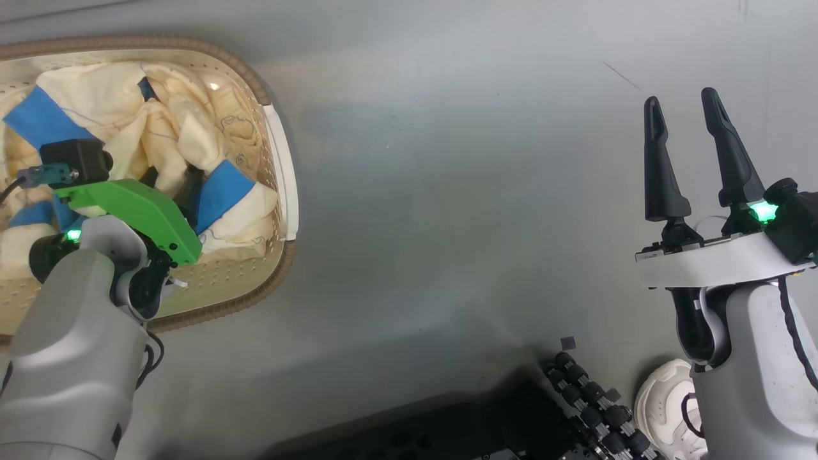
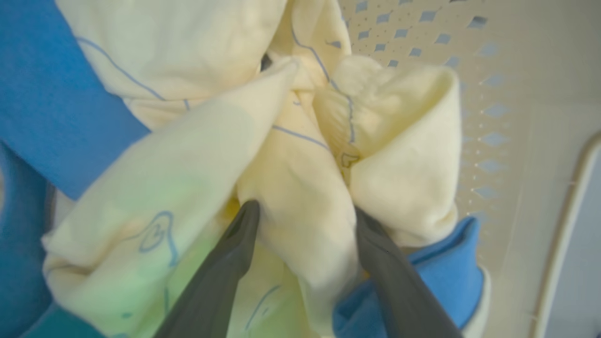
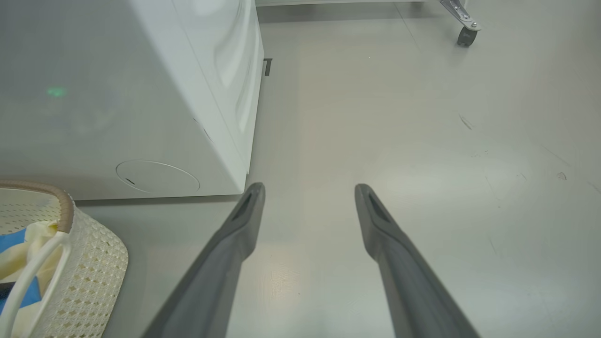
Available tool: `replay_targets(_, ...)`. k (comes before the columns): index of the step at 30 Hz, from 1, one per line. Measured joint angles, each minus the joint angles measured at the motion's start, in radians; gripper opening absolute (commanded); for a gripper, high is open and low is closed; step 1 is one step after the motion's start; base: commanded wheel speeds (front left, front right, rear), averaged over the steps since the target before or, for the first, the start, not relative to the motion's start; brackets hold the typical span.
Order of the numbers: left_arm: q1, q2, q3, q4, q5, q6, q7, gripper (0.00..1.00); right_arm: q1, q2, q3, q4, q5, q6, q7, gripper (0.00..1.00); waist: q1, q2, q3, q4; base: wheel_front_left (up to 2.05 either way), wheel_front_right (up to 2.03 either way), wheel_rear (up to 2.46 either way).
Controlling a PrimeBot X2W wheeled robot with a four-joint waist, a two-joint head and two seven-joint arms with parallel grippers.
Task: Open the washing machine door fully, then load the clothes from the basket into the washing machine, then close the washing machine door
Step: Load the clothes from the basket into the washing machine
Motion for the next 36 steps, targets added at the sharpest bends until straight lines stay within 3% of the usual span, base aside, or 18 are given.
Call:
replay_targets(6,-0.037,-0.001,-0.022,0.033,0.009,0.000,-0.021,1.00,-0.001,0.000,-0.008,-0.007,0.000,0.000,0.000,1.00,-0.0001,0.0000,0.031,0.001,0.00,0.00,0.00)
replay_targets(7,-0.038,-0.001,-0.027,0.041,0.016,0.000,-0.032,0.82,-0.001,0.000,-0.008,-0.007,0.000,0.000,0.000,1.00,-0.0001,0.0000,0.034,0.002,0.00,0.00,0.00)
replay_targets(8,-0.038,-0.001,-0.030,0.053,0.024,0.000,-0.039,0.82,-0.002,0.000,-0.008,-0.007,0.000,0.000,0.000,1.00,-0.0001,0.0000,0.036,0.002,0.00,0.00,0.00)
replay_targets(10,-0.039,0.000,-0.039,0.066,0.041,0.000,-0.057,0.04,-0.005,0.001,-0.009,-0.007,0.001,0.000,0.000,1.00,-0.0001,0.0000,0.039,0.003,0.00,0.00,0.00)
replay_targets(11,-0.040,0.000,-0.042,0.070,0.044,0.000,-0.067,0.00,-0.007,0.001,-0.011,-0.007,0.001,0.000,0.000,1.00,-0.0001,0.0000,0.039,0.004,0.00,0.00,0.00)
replay_targets(23,-0.030,-0.070,-0.048,0.109,0.007,0.000,-0.242,0.00,-0.020,0.000,-0.043,0.017,0.002,0.000,0.000,1.00,-0.0001,0.0000,-0.011,0.029,0.00,0.00,0.00)
replay_targets(32,0.058,-0.100,-0.073,0.087,-0.043,0.000,-0.389,0.00,-0.018,-0.004,-0.062,0.056,0.005,0.000,0.000,1.00,-0.0001,0.0000,-0.108,0.070,0.00,0.00,0.00)
replay_targets(36,0.090,-0.109,-0.088,0.070,-0.053,0.000,-0.401,0.00,-0.011,-0.007,-0.073,0.068,0.008,0.000,0.000,1.00,-0.0002,0.0000,-0.160,0.092,0.00,0.00,0.00)
